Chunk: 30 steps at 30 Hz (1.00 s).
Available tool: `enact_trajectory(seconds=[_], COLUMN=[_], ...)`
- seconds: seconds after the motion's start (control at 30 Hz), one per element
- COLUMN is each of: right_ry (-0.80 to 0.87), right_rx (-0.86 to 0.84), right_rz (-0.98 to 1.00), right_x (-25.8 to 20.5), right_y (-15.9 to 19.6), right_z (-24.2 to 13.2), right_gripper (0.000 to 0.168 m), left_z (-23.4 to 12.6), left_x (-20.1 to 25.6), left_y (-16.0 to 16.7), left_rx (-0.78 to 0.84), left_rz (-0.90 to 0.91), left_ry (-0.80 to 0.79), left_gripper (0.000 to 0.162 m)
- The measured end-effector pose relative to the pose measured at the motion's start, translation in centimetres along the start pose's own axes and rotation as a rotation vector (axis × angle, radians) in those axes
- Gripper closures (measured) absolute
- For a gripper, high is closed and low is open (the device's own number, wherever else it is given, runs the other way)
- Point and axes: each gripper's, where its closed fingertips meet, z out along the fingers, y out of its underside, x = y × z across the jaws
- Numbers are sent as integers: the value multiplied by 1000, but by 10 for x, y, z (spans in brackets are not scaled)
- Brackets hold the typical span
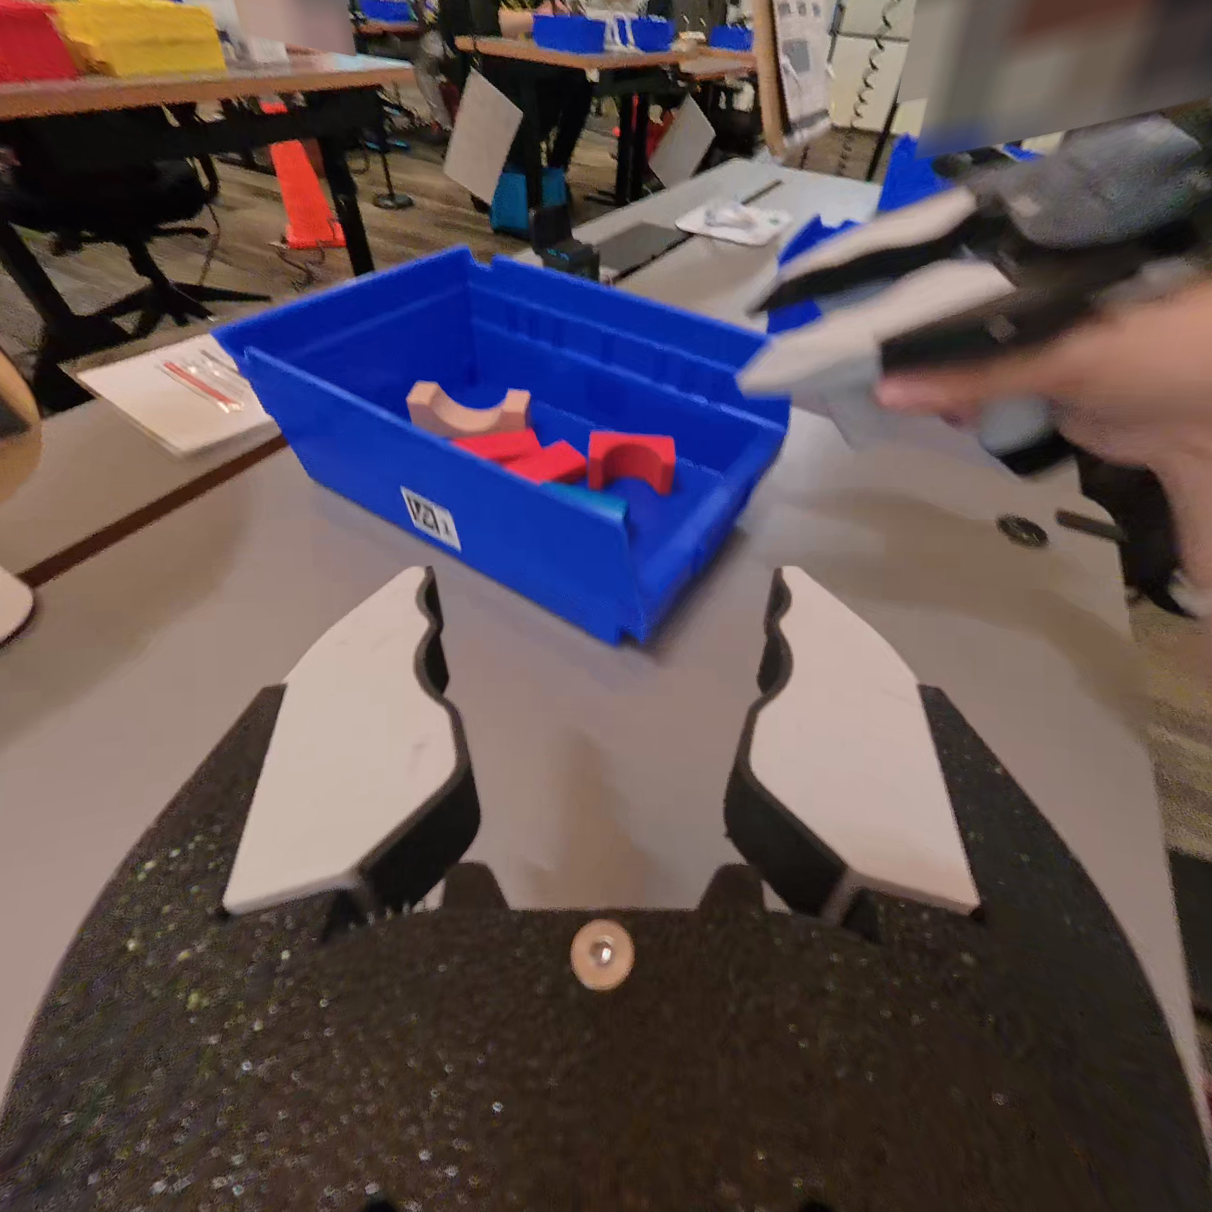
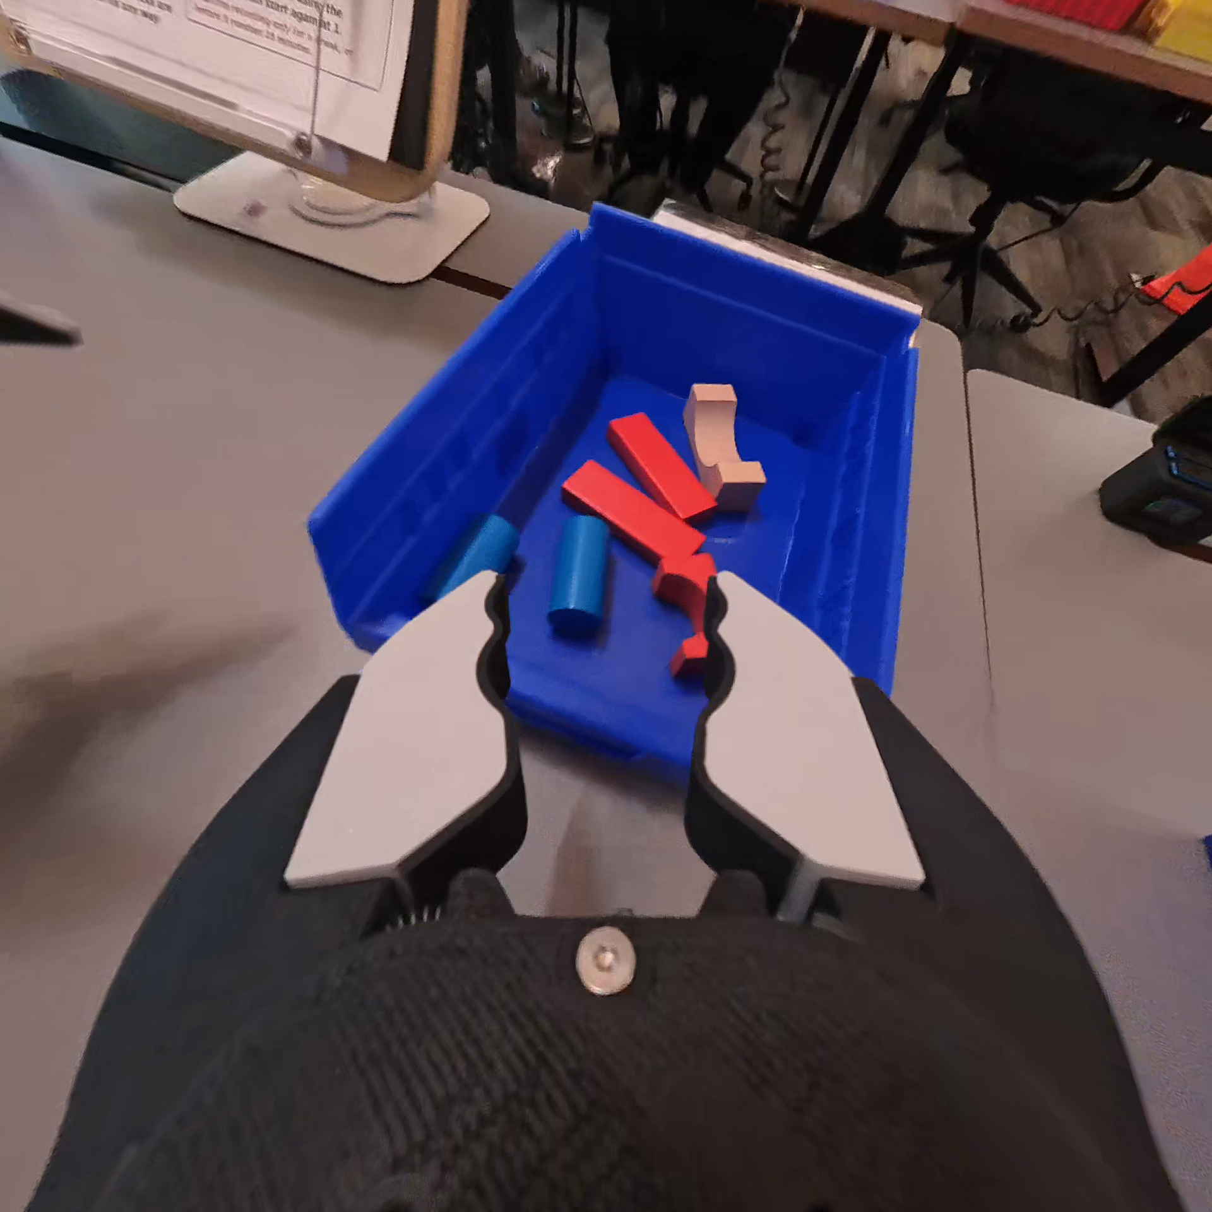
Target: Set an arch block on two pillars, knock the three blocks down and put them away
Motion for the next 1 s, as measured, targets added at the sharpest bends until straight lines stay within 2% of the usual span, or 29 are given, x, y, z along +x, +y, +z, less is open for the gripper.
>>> enact_trajectory(seconds=[0.1,0.17,0.3,0.5,0.73,0.8,0.87,0.93,1.0], right_ry=[40,75,89,81,58,61,60,58,60], right_rx=[25,47,72,98,112,109,114,122,118], right_rz=[21,34,32,15,-5,-19,-31,-29,-28], right_x=[-5,-3,1,0,-4,-5,-6,-6,-5], right_y=[11,15,13,7,2,1,0,-1,0], right_z=[-17,-27,-36,-36,-31,-30,-31,-32,-33], right_gripper=[111,111,111,111,111,111,111,111,111], left_z=[41,65,102,130,155,160,164,171,175], left_x=[-3,-4,-26,-57,-103,-111,-116,-111,-106], left_y=[-15,-18,-8,-7,12,17,27,42,51], left_rx=[2,-8,-89,-237,-514,-575,-642,-703,-726], left_rz=[-36,-57,-74,-86,-114,-91,-69,-93,-172], left_ry=[-2,-15,-166,-321,-431,-444,-438,-362,-300], left_gripper=[59,61,63,58,55,60,74,99,110])
